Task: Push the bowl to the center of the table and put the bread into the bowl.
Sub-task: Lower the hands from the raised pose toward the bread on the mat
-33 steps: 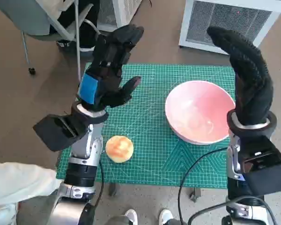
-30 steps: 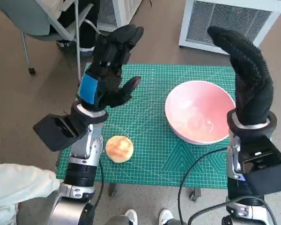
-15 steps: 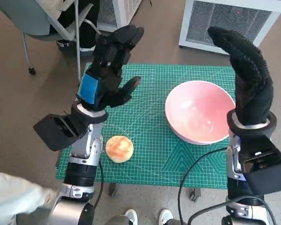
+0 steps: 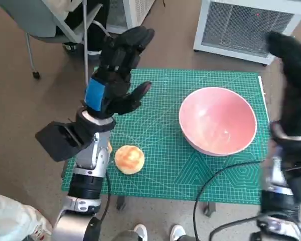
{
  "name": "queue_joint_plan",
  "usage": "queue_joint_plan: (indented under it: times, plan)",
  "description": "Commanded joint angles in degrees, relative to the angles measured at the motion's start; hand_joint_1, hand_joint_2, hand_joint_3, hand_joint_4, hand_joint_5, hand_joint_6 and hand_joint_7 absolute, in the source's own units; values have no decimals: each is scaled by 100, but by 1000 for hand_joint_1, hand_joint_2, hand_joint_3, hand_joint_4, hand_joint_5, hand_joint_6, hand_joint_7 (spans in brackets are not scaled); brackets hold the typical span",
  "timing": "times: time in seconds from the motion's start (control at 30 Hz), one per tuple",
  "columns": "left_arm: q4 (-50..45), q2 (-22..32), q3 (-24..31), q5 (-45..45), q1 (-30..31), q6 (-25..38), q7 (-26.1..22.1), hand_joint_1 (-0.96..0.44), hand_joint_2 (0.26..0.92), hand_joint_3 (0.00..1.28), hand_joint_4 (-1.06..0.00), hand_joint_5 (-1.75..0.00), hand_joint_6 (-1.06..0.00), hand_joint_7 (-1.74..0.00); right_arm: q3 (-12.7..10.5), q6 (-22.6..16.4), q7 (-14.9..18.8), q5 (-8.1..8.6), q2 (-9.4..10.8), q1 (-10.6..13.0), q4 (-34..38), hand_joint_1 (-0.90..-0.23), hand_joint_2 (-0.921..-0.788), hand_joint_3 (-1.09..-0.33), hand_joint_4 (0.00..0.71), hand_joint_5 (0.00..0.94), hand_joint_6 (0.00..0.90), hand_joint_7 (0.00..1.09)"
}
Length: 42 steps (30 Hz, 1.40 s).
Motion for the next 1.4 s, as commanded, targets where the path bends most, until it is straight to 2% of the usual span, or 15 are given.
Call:
queue_joint_plan:
  times: [0.03, 0.2, 0.47, 0.53, 0.67, 0.87, 1.1, 1.23, 1.4]
  plan:
    - [14, -9, 11, -58, -32, -24, -37, -303, 909, 389, 1, -473, 1, -763, -399, -125, -546, -216, -234, 87, 976, -572, -921, -727, 264, 0, 47, 605]
    - [37, -32, 29, -92, -34, -21, -53, -303, 909, 392, 1, -470, 1, -759, -544, -202, -1005, -373, -414, 7, 1862, -542, -921, -773, 260, 0, 42, 595]
    - [42, -37, 35, -96, -37, -21, -60, -303, 908, 395, 1, -467, 1, -756, -458, -447, -1185, -413, -508, -117, 2292, -523, -921, -791, 258, 0, 37, 592]
    - [46, -58, 43, -132, -42, 5, -64, -302, 908, 396, 1, -467, 1, -756, -590, -26, -1309, -306, -608, -164, 3178, -515, -921, -803, 260, 1, 34, 587]
    - [16, -55, 56, -156, -26, 28, -73, -300, 907, 398, 1, -465, 1, -756, -667, 348, -1440, -255, -677, -254, 4011, -515, -921, -807, 259, 1, 57, 538]
    - [-34, -8, 78, -168, -3, 40, -63, -300, 905, 399, 1, -465, 1, -762, -759, 804, -1372, -76, -577, -378, 4582, -536, -921, -780, 244, 0, 88, 482]
    - [-127, 68, 96, -164, 35, 70, -37, -299, 902, 401, 1, -469, 1, -767, -779, 1255, -1263, 111, -346, -496, 4807, -507, -921, -771, 245, 3, 96, 461]
    - [-176, 108, 114, -181, 59, 88, -42, -293, 901, 404, 1, -473, 1, -771, -756, 1453, -1189, 153, -201, -565, 4863, -480, -921, -785, 228, 0, 90, 449]
    - [-237, 141, 141, -219, 88, 126, -61, -292, 900, 408, 1, -474, 1, -773, -738, 1587, -1080, 187, -12, -666, 4896, -493, -921, -789, 230, 4, 88, 443]
